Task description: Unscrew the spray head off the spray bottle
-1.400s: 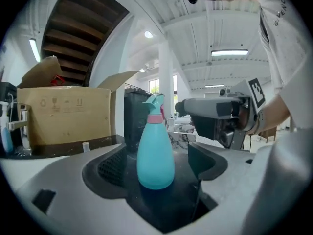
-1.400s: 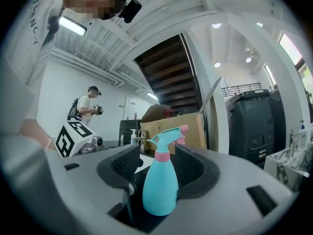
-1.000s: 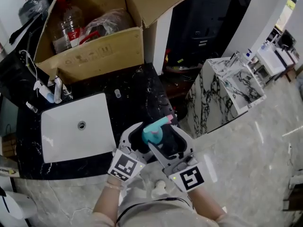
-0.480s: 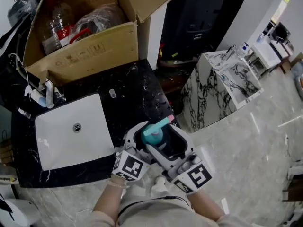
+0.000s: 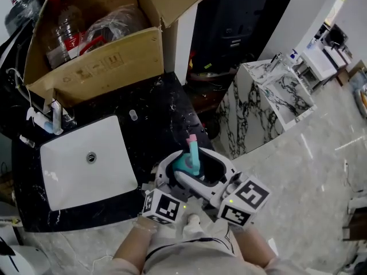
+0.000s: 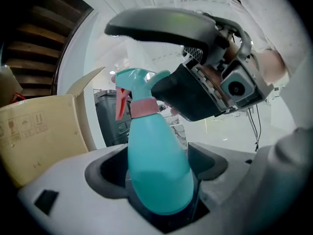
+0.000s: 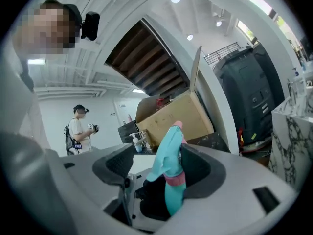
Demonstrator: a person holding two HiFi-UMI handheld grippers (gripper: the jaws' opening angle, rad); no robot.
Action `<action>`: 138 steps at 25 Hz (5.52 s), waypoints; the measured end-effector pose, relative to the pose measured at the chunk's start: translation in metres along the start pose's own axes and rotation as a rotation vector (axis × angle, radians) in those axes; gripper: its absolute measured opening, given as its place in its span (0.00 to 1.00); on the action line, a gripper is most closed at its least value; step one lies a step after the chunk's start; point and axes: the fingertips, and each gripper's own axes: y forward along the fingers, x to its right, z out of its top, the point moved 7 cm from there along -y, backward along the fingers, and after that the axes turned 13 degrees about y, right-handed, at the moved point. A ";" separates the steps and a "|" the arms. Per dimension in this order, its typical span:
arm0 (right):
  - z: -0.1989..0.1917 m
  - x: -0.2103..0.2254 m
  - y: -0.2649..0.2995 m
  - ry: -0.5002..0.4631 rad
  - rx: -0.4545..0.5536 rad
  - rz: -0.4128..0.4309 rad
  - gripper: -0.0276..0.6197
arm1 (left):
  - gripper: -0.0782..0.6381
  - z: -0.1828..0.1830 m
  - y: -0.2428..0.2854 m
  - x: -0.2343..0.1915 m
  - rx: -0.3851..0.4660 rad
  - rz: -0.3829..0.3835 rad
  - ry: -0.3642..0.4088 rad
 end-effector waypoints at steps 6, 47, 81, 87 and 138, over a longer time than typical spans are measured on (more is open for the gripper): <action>-0.003 0.012 -0.014 -0.046 -0.062 -0.005 0.41 | 0.64 -0.001 -0.002 -0.001 0.015 -0.034 -0.022; 0.009 0.049 -0.047 -0.039 0.006 -0.073 0.27 | 0.60 -0.021 -0.007 -0.008 -0.002 -0.230 -0.128; -0.029 0.032 -0.065 -0.123 0.025 -0.087 0.46 | 0.60 -0.023 -0.007 -0.005 -0.040 -0.211 -0.146; -0.022 0.051 -0.075 -0.115 0.045 -0.144 0.40 | 0.60 -0.023 -0.006 -0.005 -0.041 -0.210 -0.148; -0.020 0.023 -0.030 -0.244 0.042 -0.102 0.36 | 0.60 -0.023 -0.005 -0.004 -0.063 -0.197 -0.163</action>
